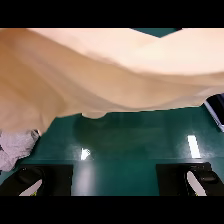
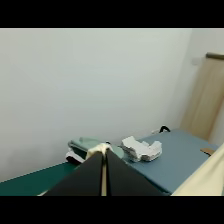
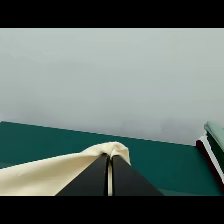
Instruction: Fold the shirts.
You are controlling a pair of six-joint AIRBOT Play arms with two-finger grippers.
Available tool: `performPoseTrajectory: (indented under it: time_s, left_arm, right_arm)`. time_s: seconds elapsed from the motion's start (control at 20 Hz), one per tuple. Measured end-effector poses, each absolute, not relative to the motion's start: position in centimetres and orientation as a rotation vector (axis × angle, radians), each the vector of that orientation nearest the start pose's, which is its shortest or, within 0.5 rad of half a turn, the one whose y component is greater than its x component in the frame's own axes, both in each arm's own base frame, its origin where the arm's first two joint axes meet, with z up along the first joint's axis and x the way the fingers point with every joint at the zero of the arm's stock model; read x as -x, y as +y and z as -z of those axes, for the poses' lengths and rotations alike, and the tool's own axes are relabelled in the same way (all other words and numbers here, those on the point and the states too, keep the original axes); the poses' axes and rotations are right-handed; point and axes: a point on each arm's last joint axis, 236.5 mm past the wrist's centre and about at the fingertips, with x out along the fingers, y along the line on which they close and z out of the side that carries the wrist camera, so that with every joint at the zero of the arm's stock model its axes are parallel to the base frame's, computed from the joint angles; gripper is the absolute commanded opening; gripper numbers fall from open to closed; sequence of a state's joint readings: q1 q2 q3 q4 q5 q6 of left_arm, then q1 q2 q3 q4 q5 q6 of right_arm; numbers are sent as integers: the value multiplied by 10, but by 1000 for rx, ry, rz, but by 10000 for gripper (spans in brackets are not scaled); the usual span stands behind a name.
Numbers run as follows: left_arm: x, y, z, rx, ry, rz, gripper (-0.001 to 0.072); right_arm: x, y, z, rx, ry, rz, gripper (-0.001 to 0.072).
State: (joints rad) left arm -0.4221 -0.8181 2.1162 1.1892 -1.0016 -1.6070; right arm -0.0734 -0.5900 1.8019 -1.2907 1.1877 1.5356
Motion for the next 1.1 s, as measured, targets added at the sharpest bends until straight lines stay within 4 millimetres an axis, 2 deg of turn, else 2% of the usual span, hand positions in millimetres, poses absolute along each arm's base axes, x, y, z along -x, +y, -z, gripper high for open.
performPoseTrajectory:
  time_s: [0.1, 0.25, 0.35, 0.45, 0.6, 0.8, 0.95, 1.1]
  left_arm:
    - [-139, -152, -610, 247, -273, 809, 26]
    - [-143, -150, -612, 216, -297, 787, 26]
    - [-169, -143, -602, 174, -272, 702, 26]
    - [-211, -139, -575, 130, -183, 601, 26]
    - [-283, -138, -513, 50, 3, 464, 26]
    - [-376, -157, -412, -62, 279, 372, 26]
    - [-436, -174, -332, -148, 455, 337, 27]
    - [-483, -186, -253, -219, 601, 313, 28]
  right_arm:
    - [-184, 40, -504, -86, -10, -153, 11]
    - [-203, 24, -493, -123, 82, -87, 11]
    - [-229, 17, -474, -146, 200, -59, 11]
    - [-262, 12, -440, -163, 362, -35, 12]
    - [-313, 6, -360, -179, 656, -8, 12]
    - [-363, 11, -249, -179, 975, -45, 12]
    - [-396, 12, -191, -189, 1052, -59, 12]
    - [-427, 11, -148, -203, 1042, -55, 13]
